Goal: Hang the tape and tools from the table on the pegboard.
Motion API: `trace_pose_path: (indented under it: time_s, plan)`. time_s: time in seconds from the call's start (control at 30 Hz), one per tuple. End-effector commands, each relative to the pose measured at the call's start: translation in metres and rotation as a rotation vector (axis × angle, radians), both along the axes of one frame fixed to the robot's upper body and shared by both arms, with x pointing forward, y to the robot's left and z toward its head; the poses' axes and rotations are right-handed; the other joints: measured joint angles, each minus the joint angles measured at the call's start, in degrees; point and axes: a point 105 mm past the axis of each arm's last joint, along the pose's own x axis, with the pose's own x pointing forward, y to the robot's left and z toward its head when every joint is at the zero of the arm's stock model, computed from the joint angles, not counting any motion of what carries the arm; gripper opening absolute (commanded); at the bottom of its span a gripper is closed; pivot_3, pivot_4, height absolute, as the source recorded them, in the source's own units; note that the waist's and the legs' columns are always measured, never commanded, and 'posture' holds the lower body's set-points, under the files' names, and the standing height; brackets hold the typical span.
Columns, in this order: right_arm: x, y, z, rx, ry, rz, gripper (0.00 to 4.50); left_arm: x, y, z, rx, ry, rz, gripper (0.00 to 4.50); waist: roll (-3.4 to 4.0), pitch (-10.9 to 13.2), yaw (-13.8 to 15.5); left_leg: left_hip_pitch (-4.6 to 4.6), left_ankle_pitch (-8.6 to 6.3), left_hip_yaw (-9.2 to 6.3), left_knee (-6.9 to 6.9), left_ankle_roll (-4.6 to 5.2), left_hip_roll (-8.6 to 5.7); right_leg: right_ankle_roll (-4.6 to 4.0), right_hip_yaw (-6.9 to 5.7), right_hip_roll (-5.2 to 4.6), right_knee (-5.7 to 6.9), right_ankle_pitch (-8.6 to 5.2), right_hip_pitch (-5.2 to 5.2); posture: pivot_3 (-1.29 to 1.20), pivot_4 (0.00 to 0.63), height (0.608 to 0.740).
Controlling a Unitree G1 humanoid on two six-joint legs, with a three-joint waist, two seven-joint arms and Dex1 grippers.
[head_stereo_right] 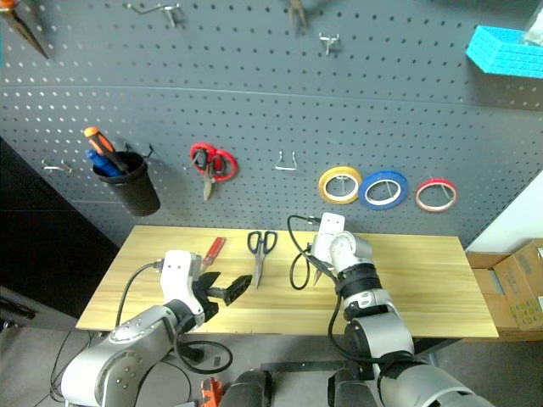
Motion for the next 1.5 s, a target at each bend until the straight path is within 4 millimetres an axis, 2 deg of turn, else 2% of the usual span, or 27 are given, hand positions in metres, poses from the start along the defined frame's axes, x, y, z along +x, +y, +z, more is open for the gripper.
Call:
trace_pose_path:
  time_s: [0.03, 0.13, 0.23, 0.3, 0.4, 0.43, 0.63, 0.7, 0.73, 0.83, 0.93, 1.0, 1.07, 1.27, 1.37, 1.5]
  plan:
    - [-0.042, 0.099, 0.002, 0.207, 0.063, 0.162, 1.76, 0.001, -0.002, 0.014, 0.0, -0.056, -0.019, 4.5, 0.03, -0.2, 0.0, 0.01, 0.0, -0.01, 0.0, 0.0, 0.01, 0.18, 0.0, 0.02, 0.03, 0.11, 0.0, 0.23, 0.0, 0.74]
    - [-0.037, 0.099, 0.008, 0.23, 0.024, 0.17, 1.76, 0.004, -0.002, 0.014, 0.016, -0.06, -0.017, 4.5, 0.04, -0.4, 0.0, 0.0, 0.01, -0.02, 0.0, 0.01, 0.04, 0.28, 0.03, 0.07, 0.04, 0.18, 0.0, 0.22, 0.0, 0.74]
    - [-0.022, 0.09, 0.031, 0.262, -0.111, 0.229, 1.76, 0.011, -0.002, 0.016, 0.034, -0.083, -0.007, 4.5, 0.05, -0.5, 0.0, 0.0, 0.01, -0.01, 0.0, 0.01, 0.04, 0.29, 0.06, 0.09, 0.05, 0.18, 0.0, 0.21, 0.0, 0.74]
    - [-0.02, 0.078, 0.043, 0.284, -0.18, 0.284, 1.76, 0.016, -0.006, 0.018, 0.029, -0.095, -0.022, 4.5, 0.06, -0.7, 0.1, 0.0, 0.01, -0.02, 0.0, 0.01, 0.05, 0.29, 0.06, 0.1, 0.08, 0.19, 0.0, 0.19, 0.0, 0.74]
    - [-0.028, 0.054, 0.052, 0.278, -0.267, 0.379, 1.76, 0.025, -0.012, 0.019, 0.039, -0.114, -0.054, 4.5, 0.06, -1.7, 0.2, 0.0, 0.0, -0.06, -0.01, 0.0, 0.05, 0.28, 0.04, 0.11, 0.06, 0.18, 0.06, 0.16, 0.0, 0.74]
    - [-0.034, 0.039, 0.055, 0.24, -0.324, 0.447, 1.76, 0.029, -0.015, 0.021, 0.044, -0.131, -0.064, 4.5, 0.06, -2.0, 0.2, 0.04, -0.01, -0.08, -0.01, 0.0, 0.05, 0.28, 0.02, 0.11, 0.05, 0.17, 0.14, 0.15, 0.0, 0.74]
    - [-0.082, -0.002, 0.049, 0.037, -0.446, 0.837, 1.76, 0.045, -0.026, 0.034, 0.049, -0.206, -0.117, 4.5, 0.16, -2.0, -0.1, 0.56, -0.02, -0.02, 0.3, -0.03, -0.07, -0.01, 0.04, -0.03, -0.09, -0.08, 0.85, 0.1, 0.0, 0.74]
    - [-0.09, -0.017, 0.054, -0.06, -0.524, 0.903, 1.76, 0.051, -0.029, 0.047, 0.044, -0.268, -0.129, 4.5, 0.13, -2.1, -0.4, 0.9, -0.03, 0.06, 0.28, -0.04, -0.05, -0.03, 0.06, -0.06, -0.09, -0.09, 1.02, 0.09, 0.0, 0.74]
    - [-0.083, -0.021, 0.068, -0.071, -0.625, 0.851, 1.76, 0.052, -0.033, 0.056, 0.019, -0.3, -0.147, 4.5, 0.14, -2.1, -0.7, 0.98, -0.04, 0.04, 0.28, -0.05, -0.04, -0.03, 0.03, -0.06, -0.08, -0.09, 1.04, 0.08, 0.0, 0.74]
    - [-0.053, -0.01, 0.132, -0.076, -0.981, 0.718, 1.76, 0.051, -0.047, 0.089, -0.101, -0.414, -0.2, 4.5, 0.16, -2.1, -2.6, 1.19, -0.04, 0.0, 0.19, -0.05, -0.03, -0.08, 0.03, -0.03, -0.06, -0.06, 1.0, 0.05, 0.0, 0.74]
    - [-0.033, 0.003, 0.165, -0.081, -1.16, 0.655, 1.76, 0.057, -0.046, 0.102, -0.12, -0.47, -0.179, 4.5, 0.15, -2.1, -3.8, 1.37, -0.03, -0.06, 0.2, -0.03, -0.04, -0.04, 0.06, 0.01, -0.04, -0.01, 1.08, 0.05, 0.0, 0.74]
    - [-0.021, 0.013, 0.194, -0.086, -1.31, 0.623, 1.76, 0.065, -0.04, 0.113, -0.119, -0.519, -0.138, 4.5, 0.13, -2.2, -3.7, 1.86, -0.03, -0.08, 0.19, -0.04, -0.03, -0.04, 0.08, 0.06, -0.04, -0.01, 1.61, 0.06, 0.0, 0.74]
    - [-0.011, 0.024, 0.216, -0.081, -1.412, 0.604, 1.76, 0.074, -0.033, 0.12, -0.109, -0.55, -0.103, 4.5, 0.09, -2.2, -3.5, 1.88, -0.04, -0.13, 0.13, -0.04, -0.04, -0.05, 0.1, 0.1, -0.05, -0.01, 1.65, 0.07, 0.0, 0.74]
    - [0.016, 0.036, 0.238, -0.055, -1.499, 0.537, 1.76, 0.09, -0.019, 0.126, -0.07, -0.583, -0.033, 4.5, 0.06, -2.2, -2.7, 1.79, -0.12, -0.17, -0.01, -0.18, -0.07, 0.14, 0.23, 0.16, -0.03, 0.1, 1.63, 0.11, 0.0, 0.74]
    - [0.033, 0.049, 0.249, -0.036, -1.541, 0.518, 1.76, 0.101, -0.012, 0.129, -0.069, -0.592, -0.005, 4.5, 0.07, -2.2, -2.7, 1.77, -0.16, -0.16, -0.04, -0.24, -0.07, 0.18, 0.25, 0.17, 0.0, 0.12, 1.59, 0.13, 0.0, 0.74]
    - [0.046, 0.061, 0.249, -0.08, -1.58, 0.511, 1.76, 0.107, -0.017, 0.129, -0.087, -0.584, -0.027, 4.5, 0.06, -2.2, -2.7, 1.82, -0.16, -0.2, -0.07, -0.24, -0.04, 0.18, 0.24, 0.24, 0.03, 0.13, 1.59, 0.15, 0.0, 0.74]
